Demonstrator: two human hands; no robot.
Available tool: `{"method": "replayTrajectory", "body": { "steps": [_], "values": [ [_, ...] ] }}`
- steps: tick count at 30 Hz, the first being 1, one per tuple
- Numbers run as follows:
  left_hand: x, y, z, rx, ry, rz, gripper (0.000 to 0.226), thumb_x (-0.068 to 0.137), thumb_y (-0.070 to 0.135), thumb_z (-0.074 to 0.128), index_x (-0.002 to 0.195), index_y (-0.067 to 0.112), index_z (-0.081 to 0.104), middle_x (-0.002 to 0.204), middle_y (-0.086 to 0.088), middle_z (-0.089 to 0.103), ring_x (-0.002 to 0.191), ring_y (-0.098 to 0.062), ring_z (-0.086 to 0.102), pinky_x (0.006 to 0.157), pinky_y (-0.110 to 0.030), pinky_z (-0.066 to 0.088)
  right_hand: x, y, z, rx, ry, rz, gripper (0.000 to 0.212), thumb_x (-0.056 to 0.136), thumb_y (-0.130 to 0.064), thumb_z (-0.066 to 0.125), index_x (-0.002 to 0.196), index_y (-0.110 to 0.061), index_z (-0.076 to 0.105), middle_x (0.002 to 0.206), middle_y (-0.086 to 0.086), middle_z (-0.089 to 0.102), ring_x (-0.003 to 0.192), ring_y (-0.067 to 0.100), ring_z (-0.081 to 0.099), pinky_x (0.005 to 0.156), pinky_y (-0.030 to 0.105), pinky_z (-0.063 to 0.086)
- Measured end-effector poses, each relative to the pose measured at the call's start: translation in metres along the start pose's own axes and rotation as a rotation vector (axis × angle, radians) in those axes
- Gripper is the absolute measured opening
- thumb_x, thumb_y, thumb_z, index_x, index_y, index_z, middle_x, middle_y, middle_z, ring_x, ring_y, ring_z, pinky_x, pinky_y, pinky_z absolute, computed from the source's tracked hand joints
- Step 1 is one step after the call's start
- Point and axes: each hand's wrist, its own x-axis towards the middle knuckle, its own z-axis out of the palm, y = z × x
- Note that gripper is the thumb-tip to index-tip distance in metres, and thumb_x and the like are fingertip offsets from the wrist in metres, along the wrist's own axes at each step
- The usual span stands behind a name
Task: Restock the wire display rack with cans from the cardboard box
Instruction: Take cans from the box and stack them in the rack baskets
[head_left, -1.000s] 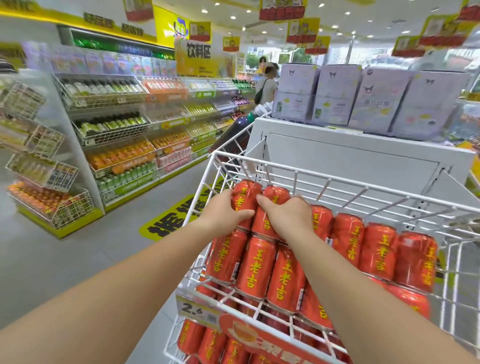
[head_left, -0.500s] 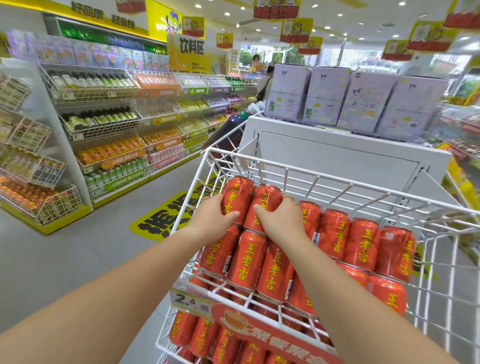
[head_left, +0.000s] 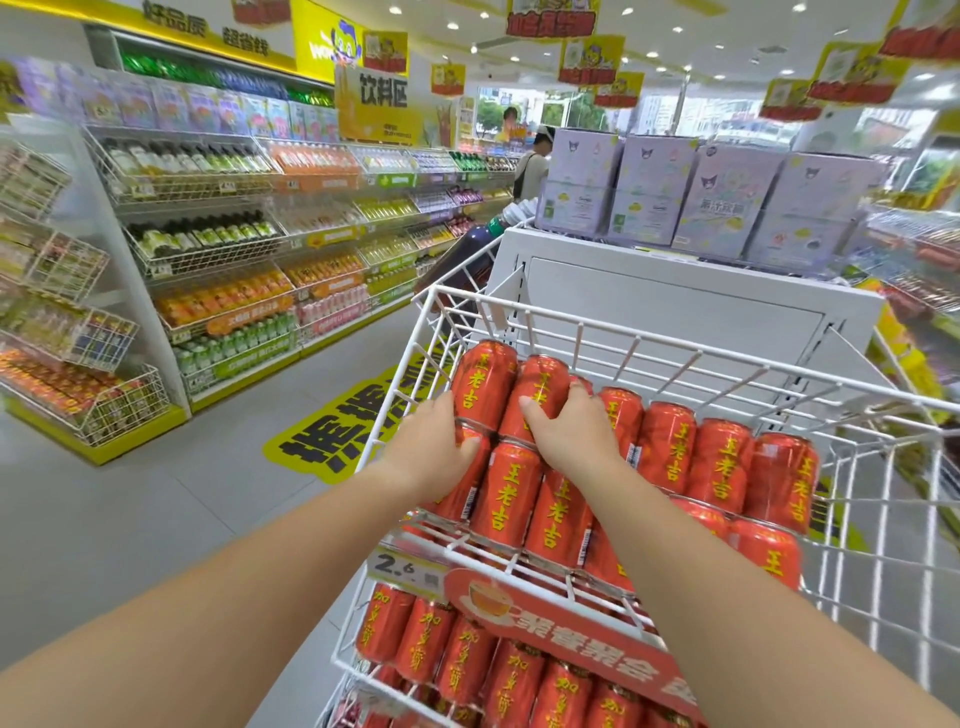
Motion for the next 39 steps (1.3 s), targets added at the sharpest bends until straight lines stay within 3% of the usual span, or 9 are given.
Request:
{"method": "replayTrajectory", "body": {
  "steps": [4,10,14,18,26,39],
  "values": [
    [-0.023,0.006,-0.015,0.228,0.012,0.127,0.043,0.095,0.049,0.051,0.126,0.021,0.048,0.119,-0.005,0.057,0.117,-0.028,0.051,0.101,-0.043,0.043,-0.023,0.001,-0.006,-0.104,0.071,-0.048,0.089,0.084,-0.069,0.053,0.151,-0.014,0.032,0.148,0.016,0.039,0.139,0.036,0.036,0.112,0.047,0.035],
    [-0.058,0.002,-0.037,0.417,-0.007,0.293,0.07,0.101,0.055,0.039,0.155,0.011,0.029,0.149,-0.008,0.043,0.14,-0.026,0.036,0.114,-0.037,0.031,-0.074,-0.005,-0.019,-0.289,0.09,-0.098,0.09,0.087,-0.071,0.046,0.156,-0.016,0.025,0.157,0.015,0.03,0.146,0.033,0.025,0.118,0.047,0.022],
    [-0.078,-0.01,-0.044,0.457,0.011,0.413,0.08,0.093,0.063,0.025,0.148,0.007,0.042,0.14,-0.011,0.054,0.13,-0.03,0.047,0.11,-0.04,0.04,-0.116,-0.012,-0.016,-0.319,0.119,-0.084,0.09,0.086,-0.073,0.041,0.157,-0.02,0.022,0.164,0.015,0.021,0.151,0.032,0.017,0.122,0.046,0.015],
    [-0.104,-0.04,-0.034,0.488,-0.053,0.481,0.079,0.09,0.06,0.03,0.136,0.001,0.056,0.126,-0.019,0.063,0.118,-0.038,0.057,0.102,-0.049,0.047,-0.162,-0.013,0.003,-0.374,0.155,-0.056,0.09,0.086,-0.071,0.042,0.157,-0.02,0.023,0.164,0.015,0.021,0.151,0.031,0.018,0.122,0.046,0.016],
    [-0.204,-0.112,0.008,0.492,-0.082,0.547,0.081,0.088,0.059,0.033,0.146,0.004,0.047,0.156,-0.025,0.037,0.138,-0.044,0.042,0.107,-0.063,0.038,-0.276,0.024,0.078,-0.569,0.172,-0.094,0.088,0.084,-0.066,0.048,0.153,-0.012,0.035,0.162,0.02,0.023,0.149,0.037,0.023,0.12,0.053,0.024],
    [-0.319,-0.247,0.152,0.529,-0.367,0.396,0.085,0.089,0.062,0.03,0.152,0.005,0.036,0.158,-0.024,0.033,0.144,-0.044,0.033,0.112,-0.062,0.03,-0.392,0.16,0.226,-0.657,-0.225,-0.032,0.088,0.088,-0.067,0.046,0.156,-0.016,0.027,0.164,0.018,0.02,0.151,0.035,0.019,0.121,0.053,0.021]
  ]
}}
